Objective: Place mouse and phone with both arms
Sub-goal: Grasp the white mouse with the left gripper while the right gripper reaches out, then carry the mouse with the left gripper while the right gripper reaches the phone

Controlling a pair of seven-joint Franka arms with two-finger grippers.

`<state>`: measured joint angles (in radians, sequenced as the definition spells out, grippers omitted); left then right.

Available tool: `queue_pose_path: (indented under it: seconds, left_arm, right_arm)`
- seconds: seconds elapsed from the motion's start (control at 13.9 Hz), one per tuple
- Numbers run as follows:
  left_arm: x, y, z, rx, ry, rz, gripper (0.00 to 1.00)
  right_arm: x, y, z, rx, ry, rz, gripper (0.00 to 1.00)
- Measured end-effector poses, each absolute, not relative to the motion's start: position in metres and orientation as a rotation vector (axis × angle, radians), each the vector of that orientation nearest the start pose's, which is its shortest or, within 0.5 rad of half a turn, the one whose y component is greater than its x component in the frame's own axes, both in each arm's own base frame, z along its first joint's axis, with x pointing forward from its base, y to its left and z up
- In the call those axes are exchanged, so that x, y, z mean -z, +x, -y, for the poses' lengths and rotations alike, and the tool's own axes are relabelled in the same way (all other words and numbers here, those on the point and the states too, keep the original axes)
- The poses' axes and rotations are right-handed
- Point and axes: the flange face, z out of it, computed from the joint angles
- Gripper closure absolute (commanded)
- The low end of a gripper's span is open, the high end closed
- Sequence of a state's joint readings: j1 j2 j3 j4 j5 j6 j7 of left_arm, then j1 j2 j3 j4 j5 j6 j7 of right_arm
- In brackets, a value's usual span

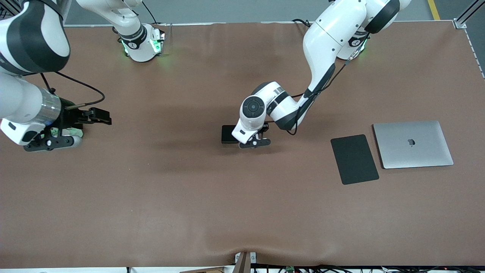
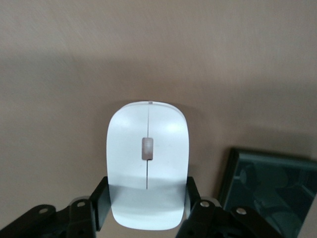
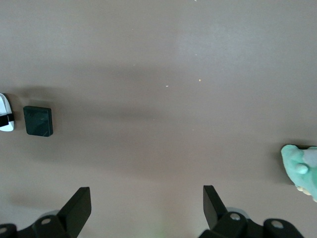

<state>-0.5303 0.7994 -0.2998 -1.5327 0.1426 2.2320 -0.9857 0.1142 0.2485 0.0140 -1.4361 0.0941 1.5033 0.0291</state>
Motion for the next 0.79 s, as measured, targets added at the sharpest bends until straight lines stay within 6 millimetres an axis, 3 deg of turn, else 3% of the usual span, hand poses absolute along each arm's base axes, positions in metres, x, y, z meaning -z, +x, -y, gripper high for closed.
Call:
queue_pose_path:
  seconds: [0.22, 0.36, 0.51, 0.65, 0.79]
  left_arm:
    - [-0.236, 0.540, 0.445, -0.189, -3.095, 0.344, 0.62]
    - [-0.275, 0.570, 0.397, -0.172, -3.065, 0.424, 0.62]
    - [-0.304, 0.591, 0.346, -0.164, -3.058, 0.399, 0.62]
    - [-0.318, 0.605, 0.294, -0.174, -3.052, 0.350, 0.62]
    - [-0.316, 0.611, 0.240, -0.210, -3.041, 0.303, 0.62]
  right_arm:
    - [-0.526, 0.612, -0.124, -0.273, -3.054, 0.104, 0.00]
    - [-0.516, 0.613, -0.150, -0.268, -3.062, 0.071, 0.00]
    - [-0.507, 0.612, -0.176, -0.269, -3.070, 0.051, 0.00]
    - [-0.496, 0.611, -0.198, -0.271, -3.075, 0.043, 0.00]
    - [-0.485, 0.610, -0.219, -0.268, -3.080, 0.033, 0.00]
